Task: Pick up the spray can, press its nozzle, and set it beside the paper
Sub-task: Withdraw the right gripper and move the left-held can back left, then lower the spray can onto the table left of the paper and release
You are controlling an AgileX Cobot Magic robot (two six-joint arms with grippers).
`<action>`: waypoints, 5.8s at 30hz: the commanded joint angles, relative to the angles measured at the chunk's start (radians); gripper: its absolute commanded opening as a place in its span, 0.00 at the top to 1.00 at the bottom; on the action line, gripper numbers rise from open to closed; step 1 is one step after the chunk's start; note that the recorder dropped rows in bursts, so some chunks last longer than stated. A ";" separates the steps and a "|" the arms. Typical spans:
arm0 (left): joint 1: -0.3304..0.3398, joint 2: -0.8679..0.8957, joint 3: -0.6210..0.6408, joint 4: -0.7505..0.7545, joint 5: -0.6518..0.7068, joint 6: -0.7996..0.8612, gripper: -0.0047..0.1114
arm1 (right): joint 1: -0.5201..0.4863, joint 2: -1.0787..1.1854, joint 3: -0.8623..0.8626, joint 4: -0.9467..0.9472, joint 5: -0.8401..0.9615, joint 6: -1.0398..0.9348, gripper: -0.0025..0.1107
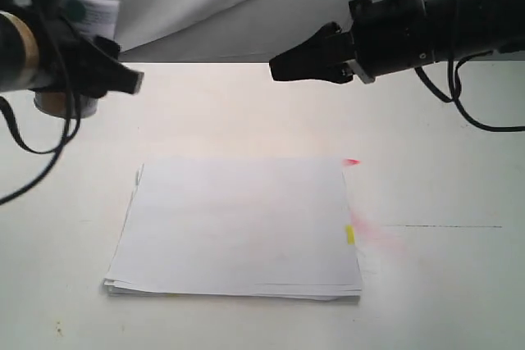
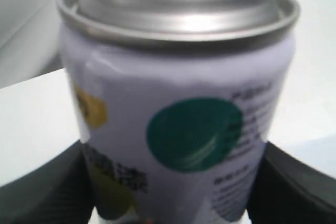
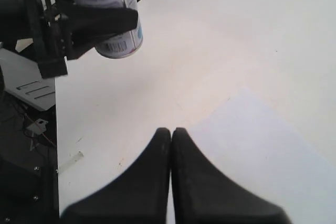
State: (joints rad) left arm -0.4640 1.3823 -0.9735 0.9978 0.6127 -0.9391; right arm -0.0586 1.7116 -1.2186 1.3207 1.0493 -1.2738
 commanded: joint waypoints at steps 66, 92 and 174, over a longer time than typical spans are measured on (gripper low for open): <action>0.080 -0.120 0.485 0.747 0.018 -1.190 0.96 | 0.029 -1.090 0.744 -0.382 -0.438 0.442 0.98; 0.314 -0.244 0.284 0.212 -0.390 -0.460 0.96 | 0.029 -1.090 0.744 -0.382 -0.438 0.442 0.98; 0.557 0.555 0.574 -0.744 -1.607 0.709 0.96 | 0.029 -1.090 0.744 -0.382 -0.438 0.442 0.98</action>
State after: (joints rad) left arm 0.0928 1.9405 -0.4010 0.2595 -0.9998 -0.2075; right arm -0.0305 0.6278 -0.4787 0.9303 0.6108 -0.8341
